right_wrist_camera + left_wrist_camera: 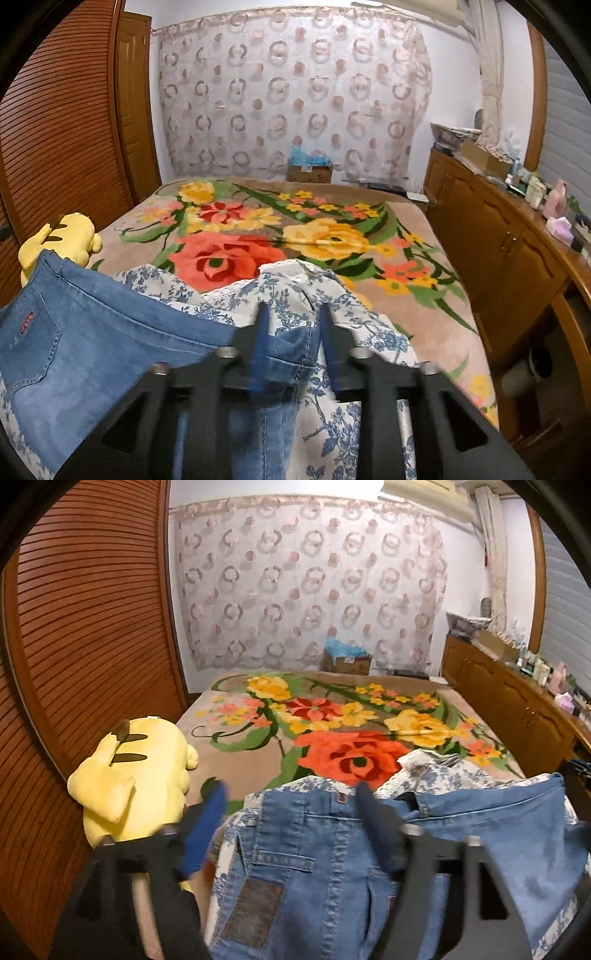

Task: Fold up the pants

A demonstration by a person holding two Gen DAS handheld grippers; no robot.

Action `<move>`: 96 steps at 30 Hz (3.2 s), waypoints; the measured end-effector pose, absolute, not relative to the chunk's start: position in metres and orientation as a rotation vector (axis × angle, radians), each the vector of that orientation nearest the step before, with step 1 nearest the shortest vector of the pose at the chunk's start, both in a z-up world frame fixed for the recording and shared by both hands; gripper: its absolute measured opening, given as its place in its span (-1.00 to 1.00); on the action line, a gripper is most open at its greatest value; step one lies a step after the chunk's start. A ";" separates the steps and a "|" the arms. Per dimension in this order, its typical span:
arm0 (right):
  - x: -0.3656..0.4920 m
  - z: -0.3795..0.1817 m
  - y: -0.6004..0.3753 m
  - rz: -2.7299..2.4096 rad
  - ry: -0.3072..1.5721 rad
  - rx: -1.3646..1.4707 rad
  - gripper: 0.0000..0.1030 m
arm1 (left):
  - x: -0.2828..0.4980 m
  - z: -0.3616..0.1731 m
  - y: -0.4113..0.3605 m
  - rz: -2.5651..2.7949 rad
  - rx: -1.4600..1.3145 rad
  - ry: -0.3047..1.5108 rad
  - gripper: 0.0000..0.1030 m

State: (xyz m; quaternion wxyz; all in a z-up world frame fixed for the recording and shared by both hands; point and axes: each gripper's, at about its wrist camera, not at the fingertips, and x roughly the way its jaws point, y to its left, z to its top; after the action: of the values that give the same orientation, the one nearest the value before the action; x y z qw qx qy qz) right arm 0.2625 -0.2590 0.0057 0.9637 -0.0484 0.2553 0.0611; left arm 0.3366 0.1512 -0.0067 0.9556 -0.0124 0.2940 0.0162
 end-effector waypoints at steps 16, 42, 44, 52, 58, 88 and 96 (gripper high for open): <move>0.174 0.004 -0.306 0.165 0.609 -0.007 -0.35 | 0.288 -0.044 0.097 -0.103 0.037 0.690 0.57; 0.148 -0.002 -0.313 0.270 0.729 0.019 -0.36 | 0.229 -0.069 0.153 0.053 -0.005 0.753 0.57; 0.152 -0.002 -0.315 0.271 0.727 0.015 -0.36 | 0.230 -0.074 0.162 0.073 -0.015 0.763 0.57; 0.155 -0.010 -0.304 0.272 0.718 -0.006 -0.71 | 0.248 -0.093 0.181 0.129 -0.006 0.809 0.43; 0.147 -0.011 -0.298 0.274 0.685 -0.008 -0.76 | 0.254 -0.106 0.197 0.139 -0.066 0.848 0.24; 0.104 -0.007 -0.315 0.227 0.499 0.026 -0.87 | 0.207 -0.044 0.173 0.095 -0.053 0.699 -0.75; 0.060 -0.007 -0.317 0.201 0.454 0.023 -0.87 | 0.159 -0.035 0.168 0.065 -0.074 0.657 -0.75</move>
State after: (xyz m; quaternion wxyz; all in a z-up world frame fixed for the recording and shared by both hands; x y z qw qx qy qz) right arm 0.0602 -0.3167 -0.0069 0.9692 0.0116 0.2249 0.0994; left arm 0.1590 0.1676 -0.0348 0.9453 -0.0361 0.3226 0.0320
